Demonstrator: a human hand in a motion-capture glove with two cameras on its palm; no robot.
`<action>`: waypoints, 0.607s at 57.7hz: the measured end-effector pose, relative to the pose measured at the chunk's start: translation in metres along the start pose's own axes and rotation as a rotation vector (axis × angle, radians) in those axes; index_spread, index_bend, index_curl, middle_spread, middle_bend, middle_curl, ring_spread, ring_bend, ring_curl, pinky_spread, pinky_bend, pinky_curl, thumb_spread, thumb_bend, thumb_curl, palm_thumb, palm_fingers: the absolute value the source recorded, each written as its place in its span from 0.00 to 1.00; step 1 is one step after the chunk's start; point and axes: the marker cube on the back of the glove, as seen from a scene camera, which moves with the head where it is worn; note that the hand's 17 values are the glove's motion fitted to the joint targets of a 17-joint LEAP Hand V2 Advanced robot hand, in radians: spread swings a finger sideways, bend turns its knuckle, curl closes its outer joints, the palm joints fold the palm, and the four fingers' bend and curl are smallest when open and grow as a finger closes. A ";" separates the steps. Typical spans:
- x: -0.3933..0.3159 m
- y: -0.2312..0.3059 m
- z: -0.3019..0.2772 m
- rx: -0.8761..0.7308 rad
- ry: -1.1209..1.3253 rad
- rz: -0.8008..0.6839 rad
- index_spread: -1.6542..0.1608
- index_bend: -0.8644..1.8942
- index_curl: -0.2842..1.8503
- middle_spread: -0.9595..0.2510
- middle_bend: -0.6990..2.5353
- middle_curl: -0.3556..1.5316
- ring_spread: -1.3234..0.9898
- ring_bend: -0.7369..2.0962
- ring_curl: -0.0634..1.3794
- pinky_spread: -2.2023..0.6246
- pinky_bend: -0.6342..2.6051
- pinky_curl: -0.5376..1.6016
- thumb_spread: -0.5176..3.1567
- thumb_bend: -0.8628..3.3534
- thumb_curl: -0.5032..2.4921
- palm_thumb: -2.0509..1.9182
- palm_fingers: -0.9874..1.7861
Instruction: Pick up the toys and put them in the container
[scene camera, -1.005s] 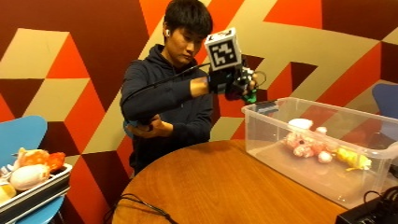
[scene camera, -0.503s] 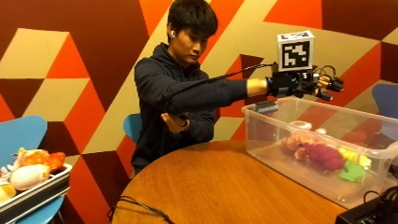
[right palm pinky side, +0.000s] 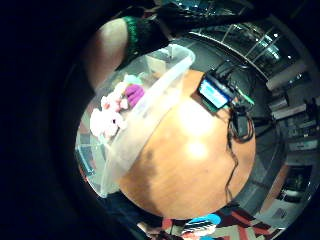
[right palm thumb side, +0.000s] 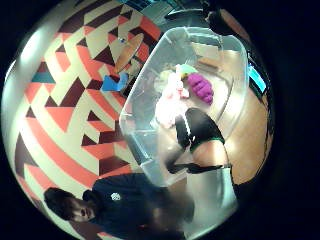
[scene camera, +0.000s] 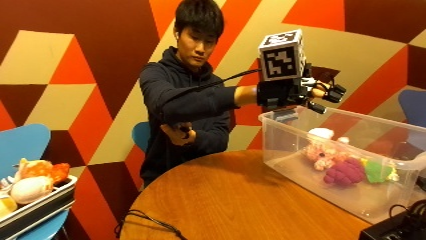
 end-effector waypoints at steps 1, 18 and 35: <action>0.002 0.002 -0.001 0.003 -0.005 0.008 0.75 0.42 0.43 0.78 0.26 0.41 0.57 0.31 0.26 0.80 0.43 0.42 0.53 0.22 0.34 0.60 0.33; 0.018 0.024 -0.018 0.052 -0.059 0.033 0.76 0.44 0.42 0.78 0.27 0.39 0.57 0.31 0.22 0.80 0.42 0.42 0.54 0.22 0.32 0.60 0.34; 0.018 0.029 -0.023 0.071 -0.084 0.025 0.76 0.45 0.41 0.78 0.27 0.38 0.57 0.32 0.19 0.80 0.42 0.41 0.54 0.21 0.31 0.61 0.35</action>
